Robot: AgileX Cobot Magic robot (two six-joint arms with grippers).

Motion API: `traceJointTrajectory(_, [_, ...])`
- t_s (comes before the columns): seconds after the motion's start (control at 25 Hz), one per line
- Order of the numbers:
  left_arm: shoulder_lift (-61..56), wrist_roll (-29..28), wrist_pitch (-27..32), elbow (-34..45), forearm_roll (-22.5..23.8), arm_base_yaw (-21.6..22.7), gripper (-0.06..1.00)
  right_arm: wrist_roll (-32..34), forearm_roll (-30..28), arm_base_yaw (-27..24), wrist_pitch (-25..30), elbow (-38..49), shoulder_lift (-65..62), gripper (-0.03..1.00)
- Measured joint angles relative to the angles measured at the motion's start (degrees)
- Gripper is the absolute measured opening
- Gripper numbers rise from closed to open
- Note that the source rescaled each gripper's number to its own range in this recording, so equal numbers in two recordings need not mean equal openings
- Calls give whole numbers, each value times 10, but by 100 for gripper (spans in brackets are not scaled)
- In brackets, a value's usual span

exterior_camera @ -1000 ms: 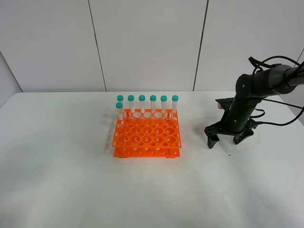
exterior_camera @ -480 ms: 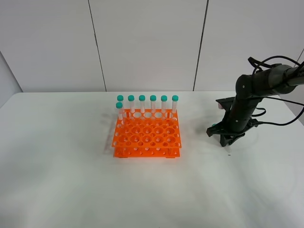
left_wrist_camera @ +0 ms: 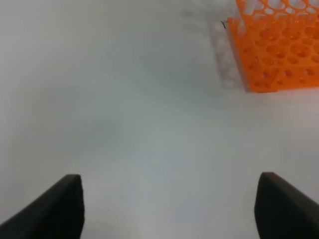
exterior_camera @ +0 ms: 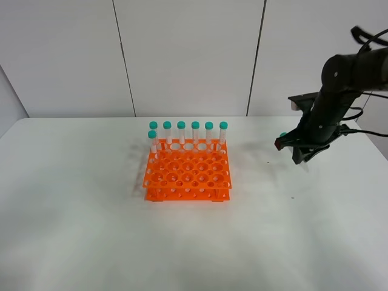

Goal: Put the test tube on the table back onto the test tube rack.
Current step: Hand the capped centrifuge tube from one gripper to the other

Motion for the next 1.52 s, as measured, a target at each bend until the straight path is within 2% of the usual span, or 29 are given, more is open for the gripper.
traceJointTrajectory(0.12, [0,0,0,0,0,0,100,-17,20,0,32,0,-55,3])
traceJointTrajectory(0.32, [0,0,0,0,0,0,100,-58,86,10,77,0,-128,3])
traceJointTrajectory(0.48, [0,0,0,0,0,0,100,-65,87,66,83,18,-180,3])
traceJointTrajectory(0.76, [0,0,0,0,0,0,100,-49,86,190,62,113,-268,3])
traceJointTrajectory(0.84, [0,0,0,0,0,0,100,-57,86,203,61,118,-273,3])
traceJointTrajectory(0.96, [0,0,0,0,0,0,100,-106,93,241,50,121,-276,3])
traceJointTrajectory(1.12, [0,0,0,0,0,0,100,-219,131,245,16,126,-276,3])
traceJointTrajectory(1.24, [0,0,0,0,0,0,100,-295,193,234,-15,156,-276,3])
traceJointTrajectory(1.28, [0,0,0,0,0,0,100,-334,228,233,-51,190,-276,3])
traceJointTrajectory(1.52, [0,0,0,0,0,0,100,-418,320,233,-118,234,-276,3])
